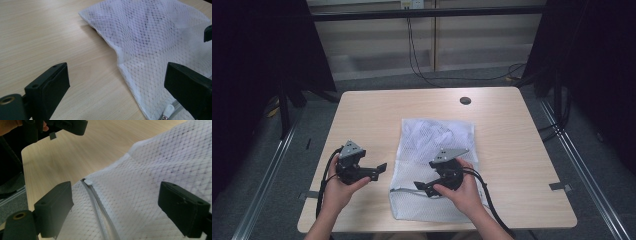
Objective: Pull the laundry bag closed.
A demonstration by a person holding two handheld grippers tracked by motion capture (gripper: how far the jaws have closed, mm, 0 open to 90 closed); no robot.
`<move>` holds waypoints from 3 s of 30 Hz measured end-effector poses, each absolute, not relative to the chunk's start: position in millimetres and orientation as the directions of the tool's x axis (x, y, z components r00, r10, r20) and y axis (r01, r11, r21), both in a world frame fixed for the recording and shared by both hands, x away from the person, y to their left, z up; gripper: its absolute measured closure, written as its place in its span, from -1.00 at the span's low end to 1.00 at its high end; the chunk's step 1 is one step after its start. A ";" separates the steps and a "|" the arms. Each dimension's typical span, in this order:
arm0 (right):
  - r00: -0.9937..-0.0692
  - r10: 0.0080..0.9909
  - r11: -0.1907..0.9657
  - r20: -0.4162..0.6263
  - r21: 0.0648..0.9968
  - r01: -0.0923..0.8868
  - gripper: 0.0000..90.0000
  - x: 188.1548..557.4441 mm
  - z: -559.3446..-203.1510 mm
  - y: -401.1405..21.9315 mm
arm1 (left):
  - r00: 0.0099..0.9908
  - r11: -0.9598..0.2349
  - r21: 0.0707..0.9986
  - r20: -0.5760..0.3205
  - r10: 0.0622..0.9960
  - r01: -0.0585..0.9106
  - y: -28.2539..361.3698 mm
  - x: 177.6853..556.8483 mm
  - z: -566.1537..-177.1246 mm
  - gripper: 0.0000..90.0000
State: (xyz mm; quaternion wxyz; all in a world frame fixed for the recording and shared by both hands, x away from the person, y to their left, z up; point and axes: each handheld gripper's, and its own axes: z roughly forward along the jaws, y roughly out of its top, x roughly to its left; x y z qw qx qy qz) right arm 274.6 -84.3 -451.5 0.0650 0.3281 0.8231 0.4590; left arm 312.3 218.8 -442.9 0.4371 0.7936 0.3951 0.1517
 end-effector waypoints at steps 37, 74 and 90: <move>-0.782 0.534 0.373 0.320 0.741 0.558 -0.27 286.9 -474.8 -40.6 | 0.636 -0.298 0.814 -0.110 0.764 0.499 223.4 309.9 -442.2 -0.87; -0.687 0.539 0.327 0.488 0.630 0.704 0.39 297.3 -494.4 -19.8 | 0.635 -0.304 0.813 -0.101 0.766 0.496 225.6 309.5 -442.3 -0.86; -0.671 0.543 0.325 0.506 0.610 0.723 0.55 299.0 -500.9 -11.6 | 0.636 -0.316 0.807 -0.094 0.766 0.499 223.9 310.0 -443.7 -0.85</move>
